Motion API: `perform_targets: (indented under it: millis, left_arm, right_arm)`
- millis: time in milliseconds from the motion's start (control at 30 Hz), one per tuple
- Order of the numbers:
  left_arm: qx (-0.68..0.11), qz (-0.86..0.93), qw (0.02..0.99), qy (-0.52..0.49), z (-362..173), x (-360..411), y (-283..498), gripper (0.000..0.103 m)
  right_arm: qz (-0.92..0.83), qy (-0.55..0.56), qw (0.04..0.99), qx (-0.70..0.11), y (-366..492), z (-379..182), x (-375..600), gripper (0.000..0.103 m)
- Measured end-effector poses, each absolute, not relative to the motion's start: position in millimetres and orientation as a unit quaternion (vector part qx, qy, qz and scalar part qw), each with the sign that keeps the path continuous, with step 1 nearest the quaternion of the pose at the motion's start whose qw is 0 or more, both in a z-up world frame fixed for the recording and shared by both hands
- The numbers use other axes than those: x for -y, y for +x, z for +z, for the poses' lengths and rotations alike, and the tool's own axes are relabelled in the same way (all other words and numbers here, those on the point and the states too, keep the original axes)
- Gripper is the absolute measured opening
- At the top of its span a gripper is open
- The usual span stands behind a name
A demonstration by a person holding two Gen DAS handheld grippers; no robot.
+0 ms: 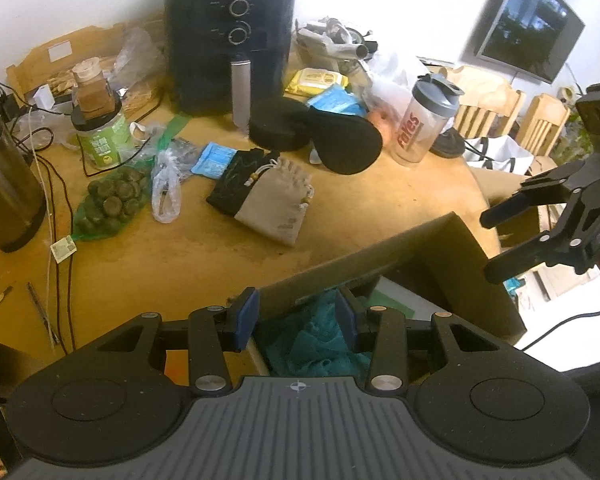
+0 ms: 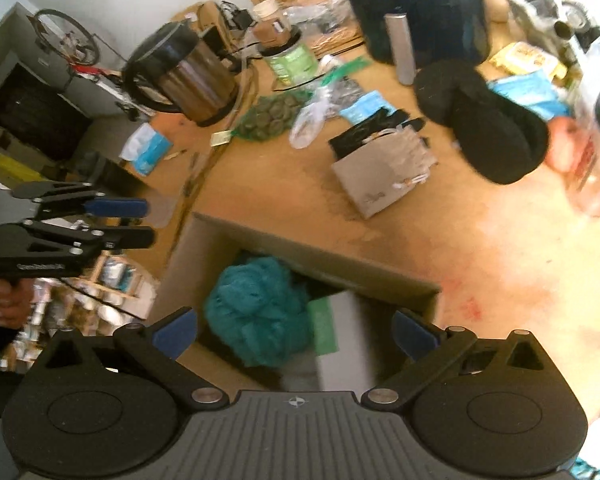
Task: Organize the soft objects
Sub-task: 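Reach the right gripper to the black foam eye mask and close on it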
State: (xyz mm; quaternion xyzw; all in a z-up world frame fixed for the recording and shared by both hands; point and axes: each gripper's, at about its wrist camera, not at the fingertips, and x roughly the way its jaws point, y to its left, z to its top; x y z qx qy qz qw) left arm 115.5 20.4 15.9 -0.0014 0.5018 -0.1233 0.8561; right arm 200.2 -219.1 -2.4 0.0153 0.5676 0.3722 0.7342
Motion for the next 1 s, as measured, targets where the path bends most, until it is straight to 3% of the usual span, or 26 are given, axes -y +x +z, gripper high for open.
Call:
perform_targets:
  millis: [533,700,1000]
  left_arm:
    - [-0.498,-0.055,0.865,-0.028,7.4,-43.1,137.9,0.043]
    - [-0.495,-0.042,0.867,-0.038,4.0,-45.1,144.8,0.060]
    - [-0.491,-0.041,0.869,-0.047,-0.5,-45.2,154.2,0.060]
  right_arm:
    - [0.290,-0.130,0.823,-0.472,234.4,-23.6,224.2,0.103]
    - [0.286,-0.172,0.838,-0.433,249.2,-36.3,218.6,0.103]
    - [0.281,-0.174,0.851,-0.408,296.2,-57.2,210.0,0.103]
